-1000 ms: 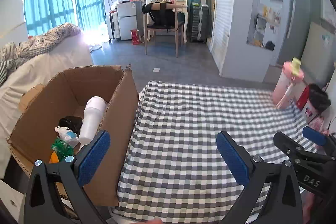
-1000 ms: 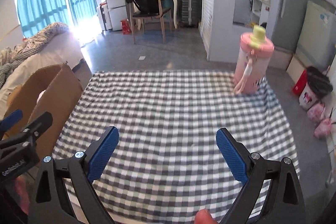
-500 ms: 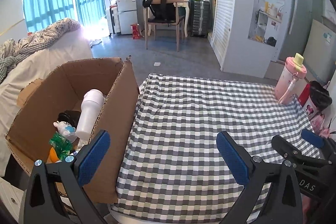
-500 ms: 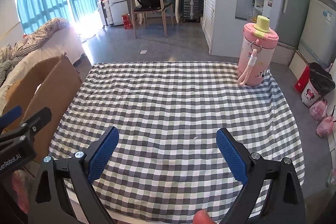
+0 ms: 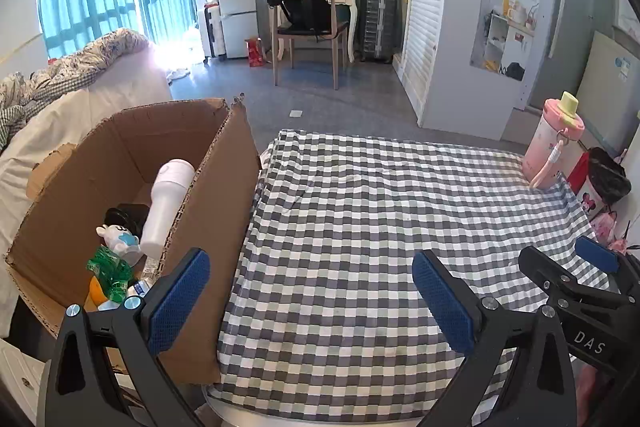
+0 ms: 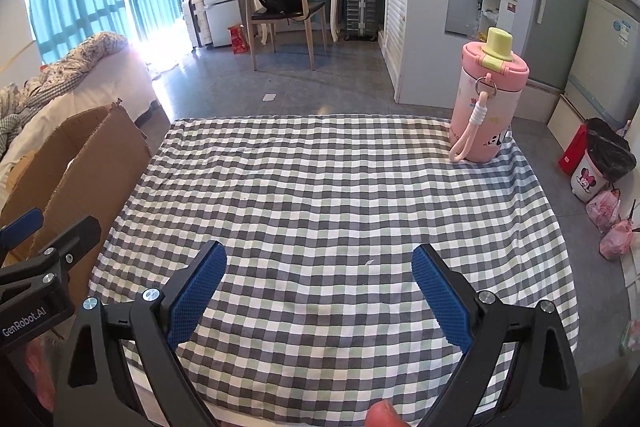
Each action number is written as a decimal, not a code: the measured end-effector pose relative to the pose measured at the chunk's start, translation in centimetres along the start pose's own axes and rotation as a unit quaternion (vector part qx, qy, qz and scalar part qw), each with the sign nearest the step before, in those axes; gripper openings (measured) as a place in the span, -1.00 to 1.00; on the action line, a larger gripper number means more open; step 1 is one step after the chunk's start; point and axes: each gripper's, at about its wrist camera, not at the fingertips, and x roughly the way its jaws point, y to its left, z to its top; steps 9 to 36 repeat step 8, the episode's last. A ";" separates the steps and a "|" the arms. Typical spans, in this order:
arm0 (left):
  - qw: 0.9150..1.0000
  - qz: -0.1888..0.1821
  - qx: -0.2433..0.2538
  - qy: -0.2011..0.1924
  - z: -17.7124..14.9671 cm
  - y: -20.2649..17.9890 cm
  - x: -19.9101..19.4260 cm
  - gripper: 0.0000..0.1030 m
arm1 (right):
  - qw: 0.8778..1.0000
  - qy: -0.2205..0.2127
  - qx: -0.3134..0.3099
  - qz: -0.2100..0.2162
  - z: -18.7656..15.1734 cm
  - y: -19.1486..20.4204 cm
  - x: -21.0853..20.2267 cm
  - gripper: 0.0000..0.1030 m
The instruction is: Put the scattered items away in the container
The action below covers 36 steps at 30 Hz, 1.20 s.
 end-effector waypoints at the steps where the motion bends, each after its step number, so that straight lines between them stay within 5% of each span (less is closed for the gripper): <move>1: 1.000 -0.001 0.000 0.002 0.0 0.0 0.1 1.00 | 1.000 0.001 0.000 0.000 0.0 0.0 0.0 0.83; 36: 1.000 0.005 0.006 0.000 -0.5 0.0 0.2 1.00 | 1.000 0.002 0.000 -0.002 0.0 0.0 0.1 0.83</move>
